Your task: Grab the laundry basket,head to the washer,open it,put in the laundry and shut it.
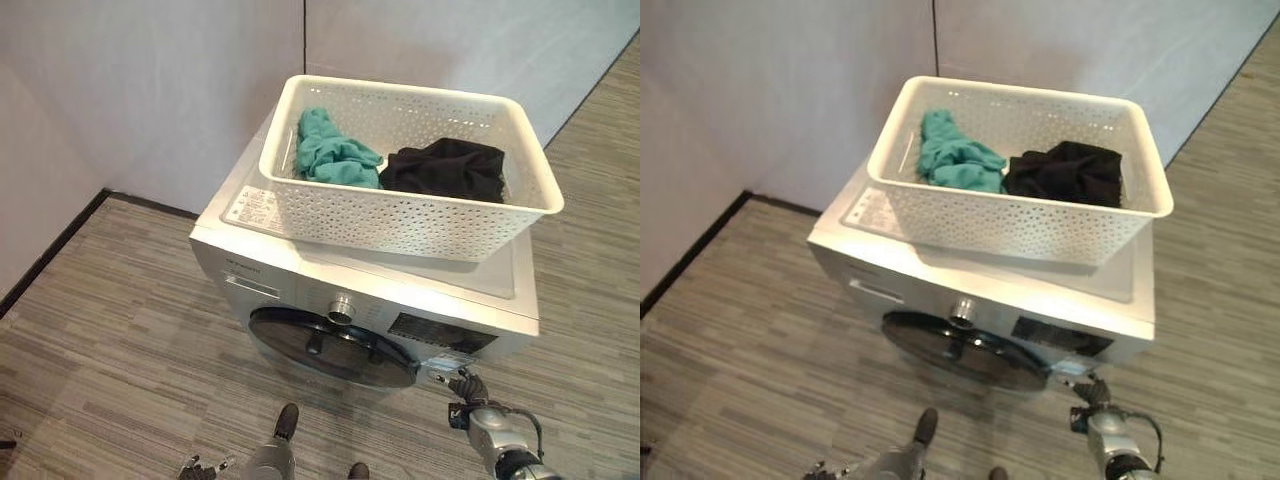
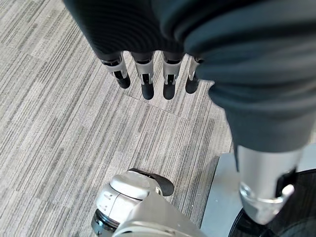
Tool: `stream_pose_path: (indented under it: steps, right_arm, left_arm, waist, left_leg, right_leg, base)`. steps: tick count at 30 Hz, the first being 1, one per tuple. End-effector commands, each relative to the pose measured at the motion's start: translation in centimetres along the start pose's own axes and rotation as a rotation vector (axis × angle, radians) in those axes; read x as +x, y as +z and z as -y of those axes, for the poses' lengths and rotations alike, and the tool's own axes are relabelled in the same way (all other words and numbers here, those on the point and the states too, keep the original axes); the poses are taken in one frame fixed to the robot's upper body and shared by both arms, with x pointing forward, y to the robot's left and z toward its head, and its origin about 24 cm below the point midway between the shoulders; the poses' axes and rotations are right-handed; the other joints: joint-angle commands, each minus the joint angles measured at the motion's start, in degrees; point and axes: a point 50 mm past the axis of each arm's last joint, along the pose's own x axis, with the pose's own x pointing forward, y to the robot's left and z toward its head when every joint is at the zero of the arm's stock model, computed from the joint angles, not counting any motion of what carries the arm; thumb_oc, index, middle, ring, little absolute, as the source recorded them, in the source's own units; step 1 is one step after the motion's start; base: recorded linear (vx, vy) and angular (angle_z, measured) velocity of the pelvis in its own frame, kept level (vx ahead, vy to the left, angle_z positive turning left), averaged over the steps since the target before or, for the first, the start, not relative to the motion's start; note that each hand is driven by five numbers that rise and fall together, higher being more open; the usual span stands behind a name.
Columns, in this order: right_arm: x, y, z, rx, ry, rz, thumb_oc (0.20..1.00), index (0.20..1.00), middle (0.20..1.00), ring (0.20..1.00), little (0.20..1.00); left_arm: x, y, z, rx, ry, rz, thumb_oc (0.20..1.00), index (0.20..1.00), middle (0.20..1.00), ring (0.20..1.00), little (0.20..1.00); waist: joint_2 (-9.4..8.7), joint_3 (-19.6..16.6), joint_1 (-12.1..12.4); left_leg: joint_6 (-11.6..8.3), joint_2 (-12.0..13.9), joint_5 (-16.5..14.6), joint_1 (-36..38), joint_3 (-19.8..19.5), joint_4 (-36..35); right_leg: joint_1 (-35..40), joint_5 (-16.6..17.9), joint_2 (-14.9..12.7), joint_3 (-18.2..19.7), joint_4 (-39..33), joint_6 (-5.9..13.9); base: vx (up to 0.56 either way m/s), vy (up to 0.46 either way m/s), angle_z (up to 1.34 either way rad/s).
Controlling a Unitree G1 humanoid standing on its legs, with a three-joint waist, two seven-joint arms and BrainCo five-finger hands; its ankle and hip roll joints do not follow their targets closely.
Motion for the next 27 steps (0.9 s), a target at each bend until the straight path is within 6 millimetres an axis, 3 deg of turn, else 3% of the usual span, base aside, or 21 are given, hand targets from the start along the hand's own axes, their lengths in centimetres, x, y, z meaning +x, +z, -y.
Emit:
stream_pose_path:
  steps: [1,4,6,7,9,11,13,16,18,21,24,27]
  right_arm:
    - [-0.8,4.0,-5.8,0.003,0.254,0.184,1.0,1.0,1.0,1.0,1.0]
    - [-1.8,5.0,-7.6,-0.022,0.349,0.25,1.0,1.0,1.0,1.0,1.0]
    - [-2.0,5.6,-8.1,-0.03,0.366,0.275,1.0,1.0,1.0,1.0,1.0]
    - [-2.2,5.9,-8.4,-0.042,0.378,0.294,1.0,1.0,1.0,1.0,1.0]
    - [-2.2,6.1,-8.4,-0.033,0.375,0.296,1.0,1.0,1.0,1.0,1.0]
    - [-2.0,5.6,-8.5,-0.037,0.37,0.272,1.0,1.0,1.0,1.0,1.0]
    - [-1.8,4.7,-8.4,-0.045,0.356,0.234,1.0,1.0,1.0,1.0,1.0]
    - [-1.7,3.8,-8.4,-0.057,0.35,0.197,1.0,1.0,1.0,1.0,1.0]
    - [-1.8,1.9,-8.1,-0.064,0.339,0.121,1.0,1.0,1.0,1.0,1.0]
    - [-2.0,0.3,-7.1,-0.058,0.316,0.078,1.0,1.0,1.0,1.0,1.0]
    - [-2.0,0.1,-6.0,-0.067,0.285,0.086,1.0,1.0,1.0,1.0,1.0]
    - [-1.5,1.5,-4.5,-0.067,0.226,0.136,1.0,1.0,1.0,1.0,1.0]
  left_arm:
    - [0.7,2.9,-0.5,0.044,0.015,0.076,1.0,1.0,1.0,1.0,1.0]
    - [0.8,4.4,-1.3,0.021,0.035,0.137,1.0,1.0,1.0,1.0,1.0]
    - [0.8,4.9,-1.1,0.009,0.028,0.156,1.0,1.0,1.0,1.0,1.0]
    - [0.8,5.7,-0.6,0.006,0.014,0.179,1.0,1.0,1.0,1.0,1.0]
    - [0.8,7.6,0.3,0.002,-0.002,0.239,1.0,1.0,1.0,1.0,1.0]
    - [0.7,9.4,1.6,0.004,-0.034,0.291,1.0,1.0,1.0,1.0,1.0]
    - [0.5,9.8,2.8,0.026,-0.079,0.315,1.0,1.0,1.0,1.0,1.0]
    - [0.3,9.7,3.5,0.038,-0.106,0.321,1.0,1.0,1.0,1.0,1.0]
    - [0.1,8.7,4.2,0.046,-0.14,0.297,1.0,1.0,1.0,1.0,1.0]
    - [-0.1,7.7,5.0,0.101,-0.18,0.276,1.0,1.0,1.0,1.0,1.0]
    - [-0.3,7.4,5.4,0.175,-0.219,0.291,1.0,1.0,1.0,1.0,1.0]
    - [-0.4,7.3,5.1,0.187,-0.22,0.298,1.0,1.0,1.0,1.0,1.0]
  waist:
    - [-0.81,0.8,2.9]
    - [-2.07,3.0,3.5]
    - [-2.19,4.3,4.1]
    - [-2.15,5.6,4.4]
    - [-2.54,7.0,3.8]
    - [-3.53,7.0,2.8]
    - [-4.22,6.0,1.7]
    - [-4.2,5.4,0.8]
    - [-1.82,3.0,-2.1]
    - [0.4,1.2,-3.6]
    - [1.47,1.0,-4.0]
    - [1.55,1.5,-4.1]
  left_leg:
    - [-1.9,4.6,-6.5,4.4,-1.3,0.3]
    - [-1.89,7.6,-6.1,4.7,-1.6,2.7]
    - [-2.37,8.4,-5.6,3.9,-2.1,4.0]
    - [-3.89,9.2,-1.8,2.3,-4.0,3.2]
    - [-4.52,9.3,2.2,-0.3,-4.0,2.0]
    - [-3.87,9.6,0.5,-0.7,-0.5,2.3]
    - [-3.0,10.8,-2.0,0.8,2.4,7.3]
    - [-2.71,12.3,-3.4,3.7,3.5,11.5]
    - [-2.91,15.3,-4.0,10.3,7.1,8.2]
    - [-3.79,15.1,-3.6,11.7,10.0,4.5]
    - [-4.05,14.2,-5.0,12.6,11.7,2.4]
    - [-3.5,12.7,-7.2,12.7,11.8,2.3]
  right_leg:
    - [-2.7,3.2,-7.2,-1.5,1.4,5.18]
    - [-4.3,0.4,-4.2,1.3,6.2,2.81]
    - [-4.6,0.1,-3.3,1.1,6.5,2.32]
    - [-4.5,-0.7,-1.8,0.3,5.7,1.78]
    - [-5.4,-0.8,-1.5,-0.7,5.8,1.17]
    - [-7.8,-0.5,-2.0,-2.1,6.1,0.66]
    - [-9.5,0.4,-3.0,-3.8,5.9,0.38]
    - [-10.0,1.0,-3.6,-4.7,5.8,0.45]
    - [-10.4,1.6,-3.8,-5.1,5.9,1.39]
    - [-9.9,2.7,-4.5,-5.5,5.6,2.01]
    - [-8.7,3.5,-5.7,-6.3,5.0,2.64]
    - [-8.8,4.6,-7.1,-6.2,5.2,3.38]
  base:
    - [0.0,-0.119,-0.07]
    - [-0.07,-0.184,-0.09]
    - [-0.14,-0.213,-0.17]
    - [-0.27,-0.288,-0.26]
    - [-0.32,-0.169,0.0]
    - [-0.3,-0.085,0.55]
    - [-0.2,-0.021,0.27]
    - [-0.05,0.044,0.32]
    - [0.04,0.227,0.43]
    - [0.04,0.199,0.55]
    - [0.02,0.178,0.54]
    - [-0.01,0.099,0.15]
